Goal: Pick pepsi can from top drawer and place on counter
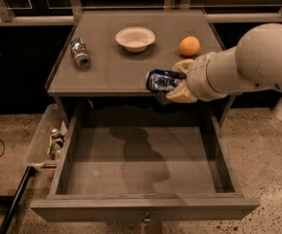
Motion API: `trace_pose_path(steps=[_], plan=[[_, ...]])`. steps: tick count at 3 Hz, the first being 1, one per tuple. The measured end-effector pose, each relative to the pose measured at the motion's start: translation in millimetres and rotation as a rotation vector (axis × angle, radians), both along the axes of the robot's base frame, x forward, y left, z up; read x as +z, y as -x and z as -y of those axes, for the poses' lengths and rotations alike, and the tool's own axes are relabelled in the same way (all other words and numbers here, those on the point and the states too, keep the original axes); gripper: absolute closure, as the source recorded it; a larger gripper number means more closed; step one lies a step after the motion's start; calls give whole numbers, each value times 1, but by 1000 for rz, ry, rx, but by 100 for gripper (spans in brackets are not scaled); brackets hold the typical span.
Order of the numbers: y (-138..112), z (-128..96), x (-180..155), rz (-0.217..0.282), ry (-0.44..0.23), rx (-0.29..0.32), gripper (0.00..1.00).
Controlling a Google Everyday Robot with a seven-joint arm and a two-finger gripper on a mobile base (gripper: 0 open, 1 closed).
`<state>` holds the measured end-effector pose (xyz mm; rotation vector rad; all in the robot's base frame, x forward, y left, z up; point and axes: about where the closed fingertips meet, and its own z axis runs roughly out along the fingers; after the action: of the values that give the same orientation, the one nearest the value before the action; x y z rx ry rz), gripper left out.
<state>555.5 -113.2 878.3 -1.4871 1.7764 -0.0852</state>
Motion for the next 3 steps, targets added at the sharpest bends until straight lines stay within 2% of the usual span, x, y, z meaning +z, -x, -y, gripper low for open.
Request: trace_pose_path(steps=[1, 2, 3], plan=[[-51, 3, 16, 74, -66, 74, 100], [-95, -3, 17, 88, -167, 140, 100], [-125, -8, 12, 64, -255, 167, 100]])
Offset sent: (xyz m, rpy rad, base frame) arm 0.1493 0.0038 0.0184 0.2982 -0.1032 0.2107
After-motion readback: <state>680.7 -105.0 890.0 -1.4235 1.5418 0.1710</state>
